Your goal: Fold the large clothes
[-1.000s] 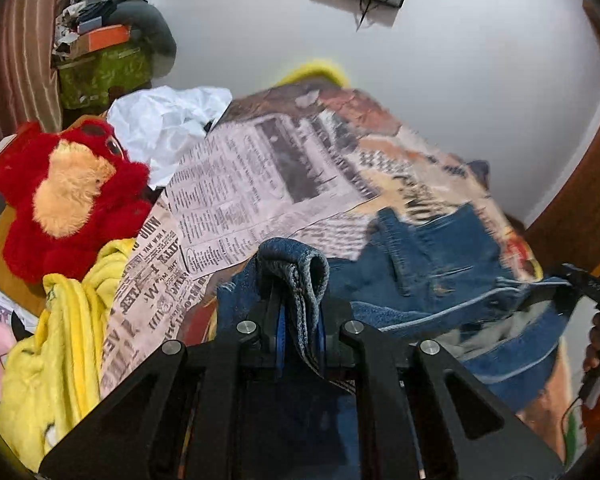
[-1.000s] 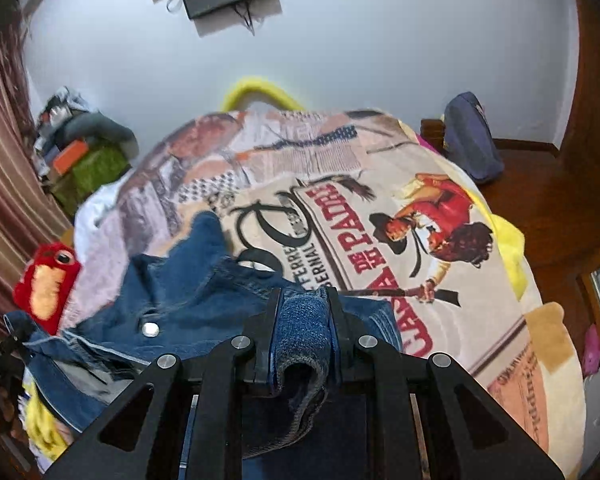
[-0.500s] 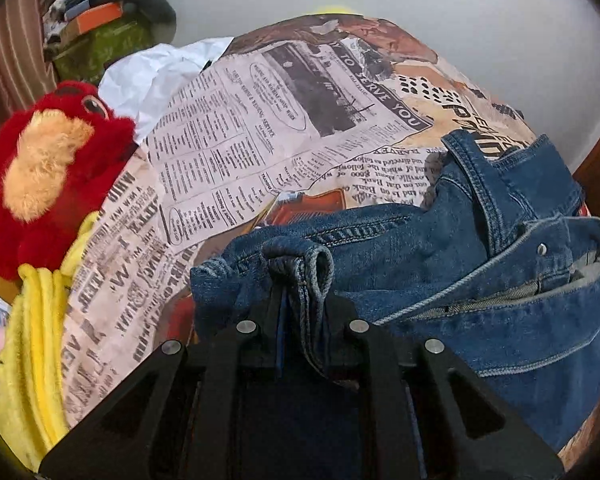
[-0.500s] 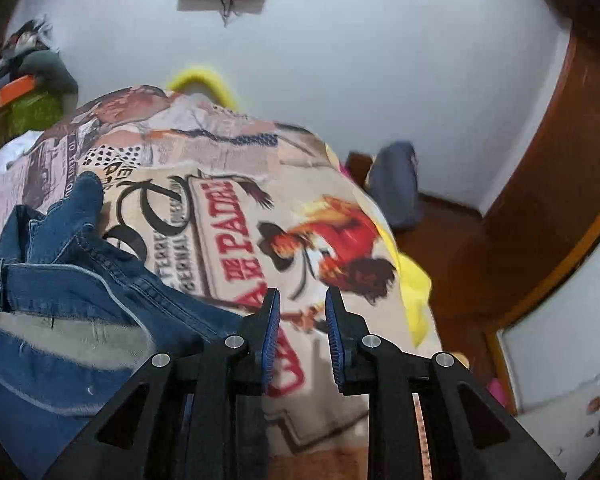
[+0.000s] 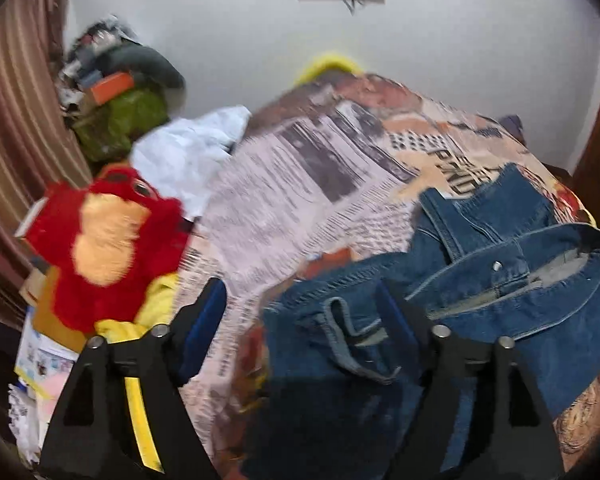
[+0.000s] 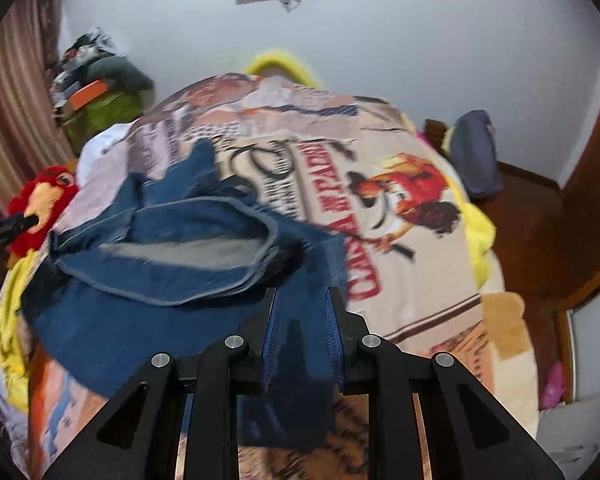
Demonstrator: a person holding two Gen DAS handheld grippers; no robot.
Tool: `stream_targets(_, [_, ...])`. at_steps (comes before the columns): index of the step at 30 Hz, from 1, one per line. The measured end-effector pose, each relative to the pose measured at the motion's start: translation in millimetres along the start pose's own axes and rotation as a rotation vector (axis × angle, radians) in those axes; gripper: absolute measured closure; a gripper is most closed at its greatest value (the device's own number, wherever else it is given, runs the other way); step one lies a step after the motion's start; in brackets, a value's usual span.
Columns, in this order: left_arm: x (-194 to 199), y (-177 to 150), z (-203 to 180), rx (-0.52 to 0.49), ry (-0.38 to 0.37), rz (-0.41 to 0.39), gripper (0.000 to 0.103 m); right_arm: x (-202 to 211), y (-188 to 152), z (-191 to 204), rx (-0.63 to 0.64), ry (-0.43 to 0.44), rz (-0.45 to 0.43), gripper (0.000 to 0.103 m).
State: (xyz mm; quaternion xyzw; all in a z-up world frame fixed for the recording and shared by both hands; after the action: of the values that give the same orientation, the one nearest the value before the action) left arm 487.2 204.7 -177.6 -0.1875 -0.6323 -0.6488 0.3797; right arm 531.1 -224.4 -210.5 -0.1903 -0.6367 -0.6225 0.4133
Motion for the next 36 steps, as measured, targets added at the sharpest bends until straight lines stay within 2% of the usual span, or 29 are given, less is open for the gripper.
stream_targets(3, [6, -11, 6, -0.017, -0.009, 0.027, 0.025, 2, -5, 15, 0.005, 0.038, 0.021, 0.085])
stream_targets(8, [-1, -50, -9, -0.131, -0.017, 0.102, 0.022, -8, -12, 35, 0.017, 0.097, 0.071, 0.085])
stream_targets(13, [-36, -78, -30, -0.201, -0.025, 0.219, 0.022, -43, -17, 58, 0.066, 0.111, 0.149, 0.085])
stream_targets(17, [-70, -69, -30, -0.184, 0.029, 0.252, 0.022, -80, -10, 76, 0.107, 0.107, 0.236, 0.085])
stream_targets(22, [-101, -44, -1, -0.088, 0.114, 0.248, 0.020, -110, 23, 82, 0.086, 0.077, 0.201, 0.085])
stream_targets(26, [-110, -25, 22, 0.006, 0.061, 0.229, 0.019, -130, 52, 73, 0.034, 0.033, 0.148, 0.085])
stream_targets(30, [-108, -13, 41, 0.093, 0.070, 0.181, 0.013, -128, 71, 67, 0.008, -0.011, 0.054, 0.085])
stream_targets(32, [-108, -12, 47, 0.092, 0.126, 0.172, 0.013, -124, 74, 62, -0.017, -0.054, 0.018, 0.085])
stream_targets(33, [-108, -12, 52, 0.065, 0.215, 0.170, 0.013, -123, 75, 59, -0.019, -0.066, 0.014, 0.085])
stream_targets(34, [-107, -13, 54, 0.048, 0.258, 0.167, 0.013, -122, 74, 59, -0.010, -0.064, 0.024, 0.085])
stream_targets(36, [-99, -14, 61, 0.032, 0.272, 0.151, 0.013, -116, 70, 61, 0.005, -0.073, 0.032, 0.085])
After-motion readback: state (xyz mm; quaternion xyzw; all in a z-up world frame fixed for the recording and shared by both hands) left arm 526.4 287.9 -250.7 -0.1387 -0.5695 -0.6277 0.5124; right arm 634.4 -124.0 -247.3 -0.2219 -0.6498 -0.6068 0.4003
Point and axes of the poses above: each gripper's, at about its wrist camera, not at the fingertips, and x roughly against the way its jaws point, z to its left, y to its top, the point moved 4 cm from there along -x, roughly the way its jaws point, and after that the axes turned 5 degrees about y, right-handed, at the moved point
